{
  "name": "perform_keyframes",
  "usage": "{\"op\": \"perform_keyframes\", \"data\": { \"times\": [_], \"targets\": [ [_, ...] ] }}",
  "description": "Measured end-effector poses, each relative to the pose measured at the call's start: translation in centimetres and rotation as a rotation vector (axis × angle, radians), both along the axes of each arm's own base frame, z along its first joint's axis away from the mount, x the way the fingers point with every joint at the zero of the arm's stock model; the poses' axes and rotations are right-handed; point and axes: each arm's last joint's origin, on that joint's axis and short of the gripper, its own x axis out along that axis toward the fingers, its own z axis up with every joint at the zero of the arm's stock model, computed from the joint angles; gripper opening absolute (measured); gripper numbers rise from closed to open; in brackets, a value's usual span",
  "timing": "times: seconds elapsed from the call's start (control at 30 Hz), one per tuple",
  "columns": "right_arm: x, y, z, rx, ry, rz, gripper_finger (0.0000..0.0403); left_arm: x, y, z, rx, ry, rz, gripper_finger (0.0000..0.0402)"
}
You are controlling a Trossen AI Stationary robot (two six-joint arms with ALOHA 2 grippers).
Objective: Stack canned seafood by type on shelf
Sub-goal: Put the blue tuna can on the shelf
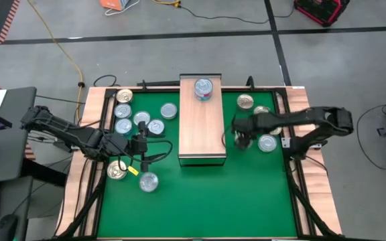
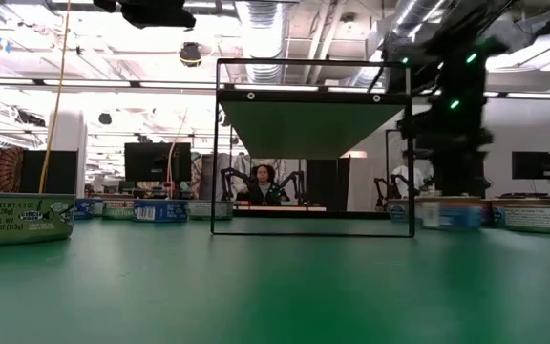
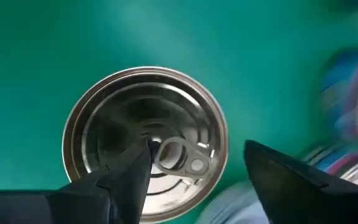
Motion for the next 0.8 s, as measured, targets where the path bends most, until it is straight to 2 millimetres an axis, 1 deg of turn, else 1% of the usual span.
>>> {"op": "perform_keyframes", "data": {
  "times": [0.1, 0.3, 0.37, 0.47, 0.57, 0.63, 0.73, 0.8],
  "targets": [
    [0.0, 3.9, 0.2, 0.087, -0.027, 0.019, 0.029, 0.0, 0.0, 0.0, -0.005, -0.001, 0.001, 0.0288],
    [-0.5, 12.0, -0.2, 0.199, -0.106, 0.06, 0.029, 0.0, -0.1, 0.0, -0.028, -0.003, -0.013, 0.0288],
    [-0.8, 14.2, -0.5, 0.226, -0.135, 0.057, 0.029, 0.0, -0.1, 0.0, -0.033, -0.005, -0.024, 0.0288],
    [-1.1, 17.1, -0.7, 0.261, -0.162, 0.039, 0.029, 0.0, -0.1, 0.1, -0.038, -0.015, -0.025, 0.0288],
    [-1.0, 19.2, -0.4, 0.265, -0.179, 0.034, 0.029, 0.1, -0.1, 0.2, -0.049, -0.022, -0.023, 0.0288],
    [-0.7, 20.3, 0.2, 0.248, -0.202, 0.051, 0.029, 0.1, -0.1, 0.2, -0.064, -0.025, -0.028, 0.0288],
    [-0.4, 21.0, 1.7, 0.214, -0.245, 0.067, 0.029, 0.1, -0.2, 0.2, -0.086, -0.031, -0.044, 0.0288],
    [-0.5, 20.9, 2.3, 0.198, -0.247, 0.065, 0.029, 0.1, -0.2, 0.2, -0.101, -0.03, -0.056, 0.0288]
  ]
}}
